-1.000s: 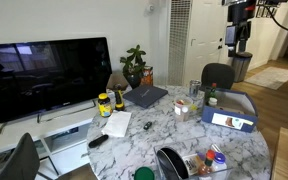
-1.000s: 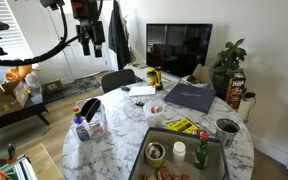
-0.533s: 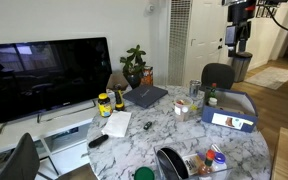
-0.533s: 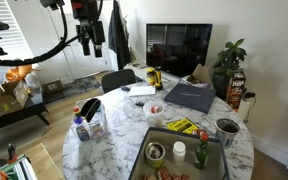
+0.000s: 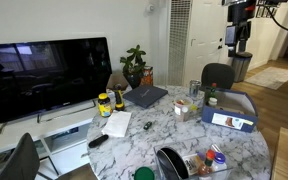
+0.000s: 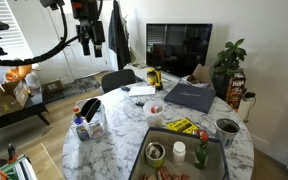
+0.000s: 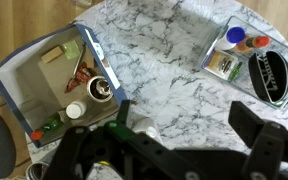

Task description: Pick up the toy car and place it in the clear storage cup

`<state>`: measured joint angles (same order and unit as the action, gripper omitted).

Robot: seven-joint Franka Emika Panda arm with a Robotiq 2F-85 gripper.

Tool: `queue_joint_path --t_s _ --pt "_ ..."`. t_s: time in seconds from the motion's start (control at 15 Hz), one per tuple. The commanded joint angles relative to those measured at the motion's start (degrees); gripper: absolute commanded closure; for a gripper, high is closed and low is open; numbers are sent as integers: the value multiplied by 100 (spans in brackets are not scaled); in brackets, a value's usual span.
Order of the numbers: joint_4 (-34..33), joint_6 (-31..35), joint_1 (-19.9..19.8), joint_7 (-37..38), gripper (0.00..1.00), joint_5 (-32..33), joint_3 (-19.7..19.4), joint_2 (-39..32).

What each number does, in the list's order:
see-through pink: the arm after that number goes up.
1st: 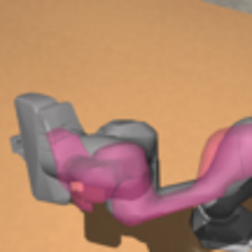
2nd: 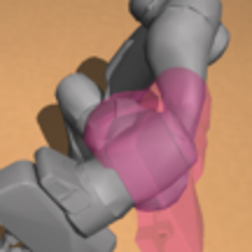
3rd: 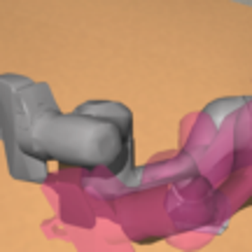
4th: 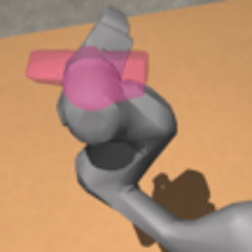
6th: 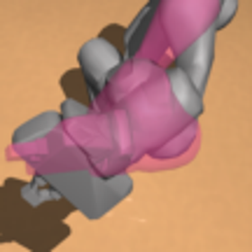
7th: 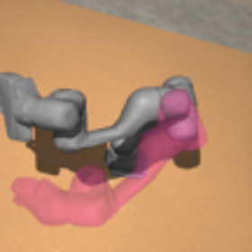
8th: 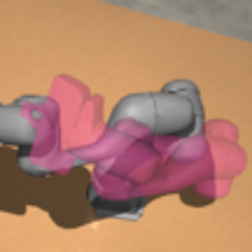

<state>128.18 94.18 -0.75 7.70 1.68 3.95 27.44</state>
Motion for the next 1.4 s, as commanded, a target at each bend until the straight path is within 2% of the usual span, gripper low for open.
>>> queue_joint_path --t_s 0.0,0.13,0.33,0.47,0.6,0.67,0.73,0.8,0.93,1.0,1.13,1.33 --pt "-38 80 72 229 0 -36 81 -72" --pt "-81 725 6 1233 0 69 453 -297" --pt "-493 1706 -56 2492 0 396 980 -1042" --pt "-815 2129 -339 3392 0 941 1471 -1633" --pt "-1250 2156 -407 4319 0 1733 1784 -2306" --pt "-1487 2038 -71 4697 0 2149 1598 -2704" --pt "-1701 1896 -267 4835 0 2379 1854 -3056" --pt "-1929 1788 201 4999 0 2637 1465 -3418" --pt "-2367 1475 498 4557 0 2437 1212 -3954" --pt "-1767 1894 557 4667 0 2348 1057 -3346" --pt "-2137 1774 739 4617 0 2311 901 -3839" --pt "-2332 1667 787 4575 0 2301 863 -3979"
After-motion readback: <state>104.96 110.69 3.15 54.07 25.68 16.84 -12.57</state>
